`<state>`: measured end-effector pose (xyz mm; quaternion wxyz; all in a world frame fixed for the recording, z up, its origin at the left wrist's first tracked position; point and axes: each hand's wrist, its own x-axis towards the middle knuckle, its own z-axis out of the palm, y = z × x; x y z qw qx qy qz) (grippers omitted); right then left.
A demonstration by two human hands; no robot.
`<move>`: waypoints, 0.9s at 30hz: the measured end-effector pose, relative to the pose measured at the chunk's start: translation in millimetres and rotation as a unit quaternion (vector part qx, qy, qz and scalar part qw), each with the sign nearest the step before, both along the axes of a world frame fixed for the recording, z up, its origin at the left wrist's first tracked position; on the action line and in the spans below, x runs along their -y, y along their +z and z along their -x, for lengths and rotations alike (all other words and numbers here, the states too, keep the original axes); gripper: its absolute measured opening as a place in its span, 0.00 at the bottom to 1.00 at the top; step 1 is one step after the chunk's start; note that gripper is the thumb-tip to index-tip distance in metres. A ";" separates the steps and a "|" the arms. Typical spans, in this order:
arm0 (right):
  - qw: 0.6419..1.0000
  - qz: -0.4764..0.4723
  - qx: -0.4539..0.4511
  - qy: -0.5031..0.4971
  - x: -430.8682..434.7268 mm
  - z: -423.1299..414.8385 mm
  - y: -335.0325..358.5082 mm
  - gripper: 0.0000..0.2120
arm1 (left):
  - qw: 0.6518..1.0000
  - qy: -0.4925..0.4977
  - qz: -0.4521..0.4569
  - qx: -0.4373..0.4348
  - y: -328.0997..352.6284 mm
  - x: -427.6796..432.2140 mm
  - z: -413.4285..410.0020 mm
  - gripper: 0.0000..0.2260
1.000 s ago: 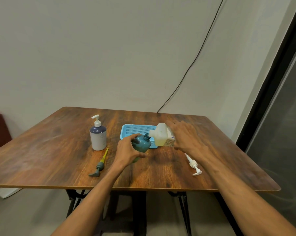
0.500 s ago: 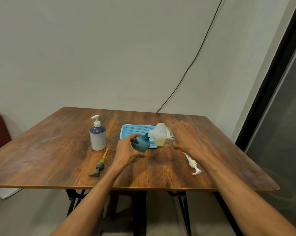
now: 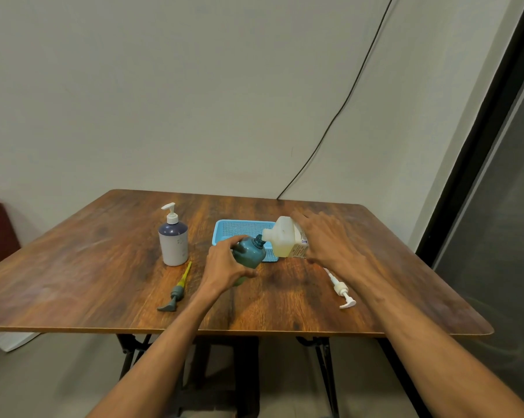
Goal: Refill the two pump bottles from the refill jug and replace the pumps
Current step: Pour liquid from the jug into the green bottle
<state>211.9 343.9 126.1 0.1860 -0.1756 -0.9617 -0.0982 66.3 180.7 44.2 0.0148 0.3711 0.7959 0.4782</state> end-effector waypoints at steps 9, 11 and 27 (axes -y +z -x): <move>1.000 0.001 -0.004 0.005 1.3 -0.5 1.3 0.32 | 1.000 0.002 -0.001 0.001 1.4 0.6 -0.9 0.38; 1.000 0.004 -0.006 0.007 1.3 -0.1 1.3 0.32 | 1.000 0.003 0.000 0.000 1.3 1.1 -0.7 0.38; 1.000 0.007 -0.003 0.006 3.0 -2.2 1.5 0.34 | 1.000 0.004 0.007 0.009 1.3 0.2 -1.4 0.38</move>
